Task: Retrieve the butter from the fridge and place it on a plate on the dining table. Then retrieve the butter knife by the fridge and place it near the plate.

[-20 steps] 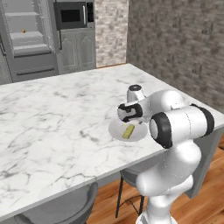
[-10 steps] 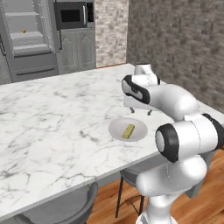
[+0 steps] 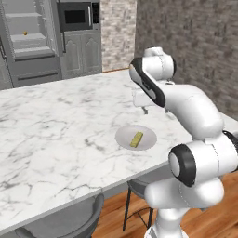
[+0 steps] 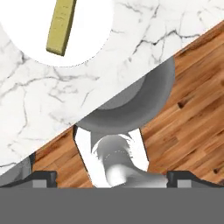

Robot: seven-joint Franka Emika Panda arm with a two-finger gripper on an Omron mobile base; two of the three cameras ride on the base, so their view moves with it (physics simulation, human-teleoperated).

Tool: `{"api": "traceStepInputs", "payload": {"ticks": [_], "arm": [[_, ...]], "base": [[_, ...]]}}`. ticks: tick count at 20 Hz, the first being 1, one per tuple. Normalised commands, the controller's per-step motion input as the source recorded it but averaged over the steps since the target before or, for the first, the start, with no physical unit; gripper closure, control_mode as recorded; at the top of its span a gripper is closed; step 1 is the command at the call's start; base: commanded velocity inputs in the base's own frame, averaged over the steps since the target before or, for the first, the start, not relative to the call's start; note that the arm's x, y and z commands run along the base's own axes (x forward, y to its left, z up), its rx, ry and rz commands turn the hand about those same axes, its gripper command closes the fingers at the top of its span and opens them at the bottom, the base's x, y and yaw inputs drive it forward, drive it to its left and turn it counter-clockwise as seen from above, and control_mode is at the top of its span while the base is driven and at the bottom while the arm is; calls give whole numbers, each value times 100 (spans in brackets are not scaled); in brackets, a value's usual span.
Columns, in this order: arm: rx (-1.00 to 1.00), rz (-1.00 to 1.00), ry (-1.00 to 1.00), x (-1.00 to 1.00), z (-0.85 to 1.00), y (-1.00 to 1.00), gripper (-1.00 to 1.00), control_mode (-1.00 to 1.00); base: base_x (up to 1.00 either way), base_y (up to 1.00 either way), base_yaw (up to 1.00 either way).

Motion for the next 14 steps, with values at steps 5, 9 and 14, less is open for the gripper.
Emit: {"api": "traceStepInputs", "payload": {"ticks": [5,9,14], "arm": [[0,27,-5,-100,5,0,-100,-100],[6,16,-37,-100,0,0,-100,-100],[20,25,-22,-88,1,0,-100,-100]], "base": [[0,0,0],[0,0,0],[0,0,0]]}}
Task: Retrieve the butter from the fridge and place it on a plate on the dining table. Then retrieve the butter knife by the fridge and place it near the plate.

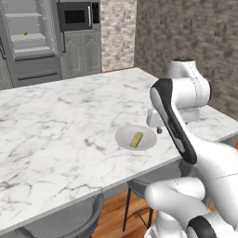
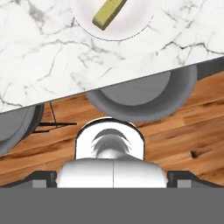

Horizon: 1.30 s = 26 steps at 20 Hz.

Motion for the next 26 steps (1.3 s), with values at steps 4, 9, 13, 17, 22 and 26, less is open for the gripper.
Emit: {"api": "traceStepInputs", "payload": {"ticks": [4,9,13,17,22,26], "arm": [[20,21,0,-36,0,0,-100,-100],[2,2,2,-13,0,1,-100,-100],[-6,-1,0,-1,-11,0,-100,-100],[-9,-2,0,0,-53,3,-100,-100],[-9,-5,0,0,-49,1,-100,-100],[-1,-4,0,-1,-14,1,-100,-100]], "base": [[0,0,0],[0,0,0],[0,0,0],[0,0,0],[0,0,0],[0,0,0]]}}
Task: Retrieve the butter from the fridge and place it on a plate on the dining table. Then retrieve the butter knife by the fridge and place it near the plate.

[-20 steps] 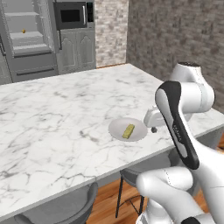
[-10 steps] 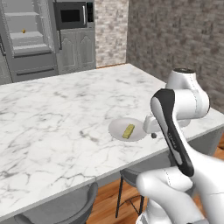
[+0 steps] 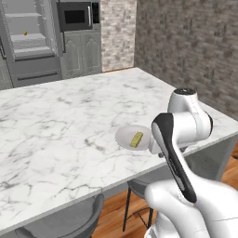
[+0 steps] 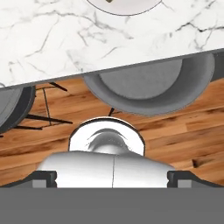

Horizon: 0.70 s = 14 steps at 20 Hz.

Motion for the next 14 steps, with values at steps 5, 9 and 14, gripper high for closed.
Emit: {"api": "traceStepInputs", "payload": {"ticks": [5,9,14], "arm": [[0,0,0,0,0,0,-100,-100],[0,0,0,-20,0,0,-100,-100],[0,0,0,-8,0,0,-100,100]], "base": [[0,0,0],[0,0,0],[-32,-2,-1]]}}
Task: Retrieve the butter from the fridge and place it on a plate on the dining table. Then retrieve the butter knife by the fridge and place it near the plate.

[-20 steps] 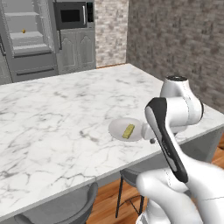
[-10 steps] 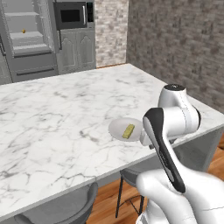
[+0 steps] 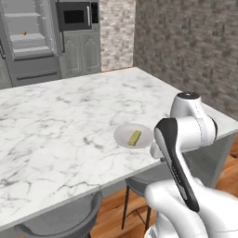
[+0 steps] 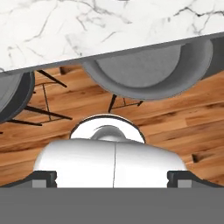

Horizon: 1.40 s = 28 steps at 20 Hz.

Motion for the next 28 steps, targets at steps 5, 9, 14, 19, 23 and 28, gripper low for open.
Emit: {"api": "traceStepInputs", "payload": {"ticks": [5,9,14,19,23,28], "arm": [[0,0,0,0,0,0,-100,100],[0,0,0,0,0,0,-100,100],[0,0,0,0,0,0,-100,100],[0,0,0,0,0,0,-100,100],[0,0,0,0,0,0,-100,100],[0,0,0,0,0,0,-100,100]], "base": [[-28,-50,0],[0,-100,1],[0,-100,7],[-3,-100,4],[2,-100,4],[0,-100,6]]}}
